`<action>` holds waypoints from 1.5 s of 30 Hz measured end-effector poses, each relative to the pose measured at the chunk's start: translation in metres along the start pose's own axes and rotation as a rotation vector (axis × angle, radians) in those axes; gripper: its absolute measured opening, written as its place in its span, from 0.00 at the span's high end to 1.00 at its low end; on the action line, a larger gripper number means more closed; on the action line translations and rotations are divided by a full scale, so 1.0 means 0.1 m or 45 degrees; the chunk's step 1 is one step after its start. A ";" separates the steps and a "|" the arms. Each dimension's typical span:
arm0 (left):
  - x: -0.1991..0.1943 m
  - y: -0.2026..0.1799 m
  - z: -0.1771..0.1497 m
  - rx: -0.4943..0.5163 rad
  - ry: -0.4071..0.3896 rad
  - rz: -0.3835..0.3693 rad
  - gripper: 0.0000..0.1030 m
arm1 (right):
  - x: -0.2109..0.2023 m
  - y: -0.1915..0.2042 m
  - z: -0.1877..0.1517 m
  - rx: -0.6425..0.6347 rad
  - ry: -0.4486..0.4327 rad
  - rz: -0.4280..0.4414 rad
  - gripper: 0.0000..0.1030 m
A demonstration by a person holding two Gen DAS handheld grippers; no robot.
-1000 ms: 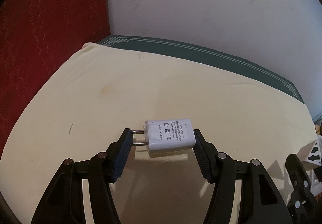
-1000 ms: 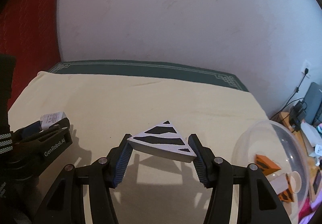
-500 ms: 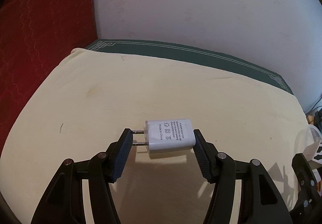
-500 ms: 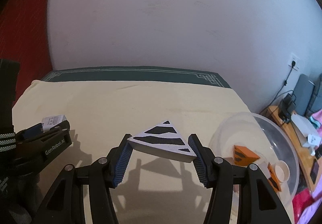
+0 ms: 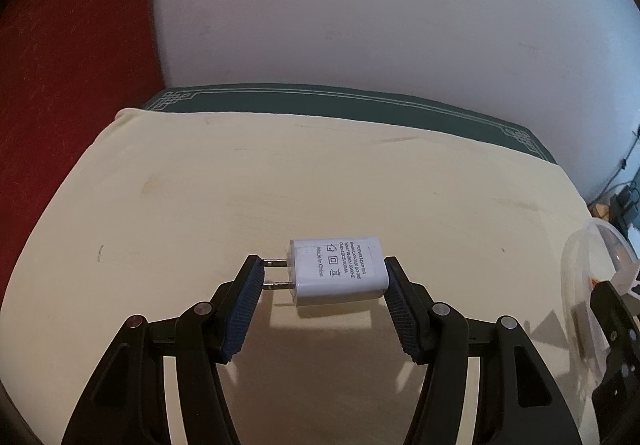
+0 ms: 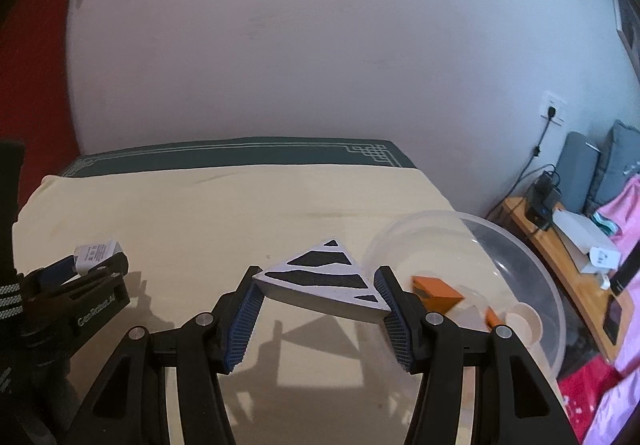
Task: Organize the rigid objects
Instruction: 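Carry the striped triangle into the clear bowl and open the right gripper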
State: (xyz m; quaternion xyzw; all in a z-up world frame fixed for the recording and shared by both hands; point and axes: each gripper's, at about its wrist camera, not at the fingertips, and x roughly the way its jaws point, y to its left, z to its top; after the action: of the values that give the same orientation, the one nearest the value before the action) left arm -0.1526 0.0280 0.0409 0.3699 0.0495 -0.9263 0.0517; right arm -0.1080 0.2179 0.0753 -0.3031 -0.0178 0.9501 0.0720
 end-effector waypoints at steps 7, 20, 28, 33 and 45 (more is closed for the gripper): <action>-0.07 -0.14 -0.06 0.047 -0.006 -0.031 0.41 | -0.03 -0.22 -0.03 0.058 0.005 -0.046 0.42; -0.13 -0.38 -0.16 0.115 -0.006 -0.060 0.41 | -0.10 -0.54 -0.10 0.140 0.011 -0.129 0.42; -0.16 -0.45 -0.22 0.141 -0.008 -0.065 0.41 | -0.10 -0.67 -0.13 0.173 0.014 -0.172 0.42; -0.17 -0.48 -0.24 0.155 -0.007 -0.065 0.41 | -0.07 -0.76 -0.15 0.195 0.025 -0.190 0.42; -0.17 -0.54 -0.25 0.185 -0.010 -0.060 0.41 | -0.03 -0.95 -0.21 0.251 0.022 -0.207 0.27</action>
State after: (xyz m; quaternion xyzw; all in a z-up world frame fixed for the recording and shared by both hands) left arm -0.1298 0.0859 0.0375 0.3679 -0.0093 -0.9298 0.0033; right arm -0.0812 0.3110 0.0671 -0.3002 0.0516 0.9356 0.1786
